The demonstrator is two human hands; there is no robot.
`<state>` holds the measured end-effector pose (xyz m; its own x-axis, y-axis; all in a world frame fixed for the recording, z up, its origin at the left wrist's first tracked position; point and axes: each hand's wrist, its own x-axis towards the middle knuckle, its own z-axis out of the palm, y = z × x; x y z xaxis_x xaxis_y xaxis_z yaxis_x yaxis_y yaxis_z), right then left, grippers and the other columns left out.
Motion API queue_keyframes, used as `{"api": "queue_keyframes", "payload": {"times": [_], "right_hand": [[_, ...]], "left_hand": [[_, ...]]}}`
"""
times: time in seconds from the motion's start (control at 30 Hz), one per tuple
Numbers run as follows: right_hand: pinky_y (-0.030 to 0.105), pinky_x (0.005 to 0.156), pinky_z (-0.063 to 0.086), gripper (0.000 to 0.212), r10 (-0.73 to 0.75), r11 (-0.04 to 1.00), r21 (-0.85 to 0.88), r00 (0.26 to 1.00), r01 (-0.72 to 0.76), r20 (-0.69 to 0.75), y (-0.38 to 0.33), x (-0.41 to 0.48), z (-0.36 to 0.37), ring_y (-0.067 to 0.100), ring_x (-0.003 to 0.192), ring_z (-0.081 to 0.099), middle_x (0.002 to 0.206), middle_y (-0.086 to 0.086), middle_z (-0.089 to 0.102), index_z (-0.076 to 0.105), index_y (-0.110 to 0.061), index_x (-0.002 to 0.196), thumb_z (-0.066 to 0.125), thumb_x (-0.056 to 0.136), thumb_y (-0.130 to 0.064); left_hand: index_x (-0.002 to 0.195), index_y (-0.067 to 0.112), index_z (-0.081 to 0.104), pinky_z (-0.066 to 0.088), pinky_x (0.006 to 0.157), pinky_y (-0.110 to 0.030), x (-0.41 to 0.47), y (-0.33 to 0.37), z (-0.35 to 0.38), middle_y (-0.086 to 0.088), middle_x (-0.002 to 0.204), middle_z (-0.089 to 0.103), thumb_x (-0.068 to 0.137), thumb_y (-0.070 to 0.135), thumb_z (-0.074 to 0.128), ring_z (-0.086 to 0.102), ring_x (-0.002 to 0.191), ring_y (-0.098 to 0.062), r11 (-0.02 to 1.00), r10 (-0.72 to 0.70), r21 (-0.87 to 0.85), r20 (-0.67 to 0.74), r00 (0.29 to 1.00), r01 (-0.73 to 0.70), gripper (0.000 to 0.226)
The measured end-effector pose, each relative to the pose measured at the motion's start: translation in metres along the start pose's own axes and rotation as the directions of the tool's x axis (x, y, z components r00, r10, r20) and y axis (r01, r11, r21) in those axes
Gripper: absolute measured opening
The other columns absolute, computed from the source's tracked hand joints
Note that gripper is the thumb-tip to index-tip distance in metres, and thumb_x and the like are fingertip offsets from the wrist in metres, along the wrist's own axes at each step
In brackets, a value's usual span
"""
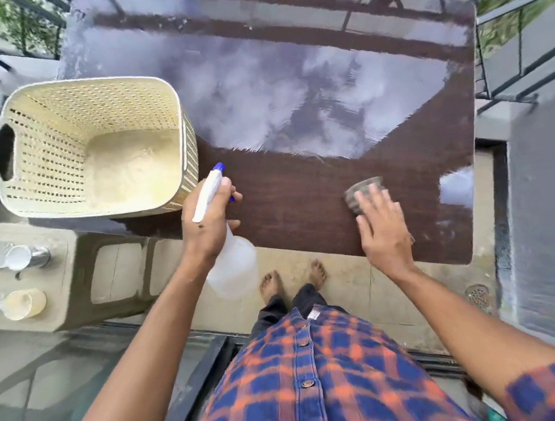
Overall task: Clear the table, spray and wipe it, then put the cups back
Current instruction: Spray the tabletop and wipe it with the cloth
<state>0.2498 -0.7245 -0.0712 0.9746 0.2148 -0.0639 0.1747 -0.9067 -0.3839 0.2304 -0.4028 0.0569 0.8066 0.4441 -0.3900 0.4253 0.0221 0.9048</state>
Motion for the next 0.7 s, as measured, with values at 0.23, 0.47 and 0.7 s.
{"api": "queue_keyframes", "payload": {"times": [0.23,0.47,0.7], "right_hand": [[0.051,0.122,0.021,0.052,0.086,0.995,0.049,0.996,-0.084,-0.034,-0.101,0.014,0.034,0.034,0.152,0.022,0.164,0.01,0.028,0.038,-0.02,0.154,0.043,0.103,-0.021],[0.046,0.122,0.011,0.054,0.108,0.994,0.004,0.994,-0.108,-0.008,-0.033,-0.04,0.019,0.021,0.154,0.017,0.167,-0.004,0.022,0.033,-0.035,0.156,0.045,0.103,-0.036],[0.047,0.123,0.02,0.054,0.626,0.78,0.11,0.771,-0.616,-0.121,0.094,-0.039,-0.045,0.03,0.153,0.016,0.168,0.004,0.015,0.027,-0.026,0.158,0.039,0.106,-0.025]], "left_hand": [[0.099,0.009,0.067,0.053,0.054,-0.026,-0.001,0.006,0.02,-0.006,0.09,0.07,0.092,0.042,0.055,0.066,0.089,-0.005,0.999,0.031,0.024,0.11,0.993,-0.034,0.036],[0.096,0.009,0.067,0.054,0.054,-0.028,-0.005,0.01,0.044,-0.007,0.09,0.07,0.096,0.038,0.054,0.068,0.092,-0.011,0.994,0.064,0.073,0.254,0.965,-0.085,0.032],[0.091,0.014,0.067,0.054,0.055,-0.029,-0.009,0.012,0.07,-0.006,0.089,0.07,0.103,0.031,0.053,0.07,0.094,-0.016,0.988,0.078,0.099,0.339,0.938,-0.118,0.025]]}}
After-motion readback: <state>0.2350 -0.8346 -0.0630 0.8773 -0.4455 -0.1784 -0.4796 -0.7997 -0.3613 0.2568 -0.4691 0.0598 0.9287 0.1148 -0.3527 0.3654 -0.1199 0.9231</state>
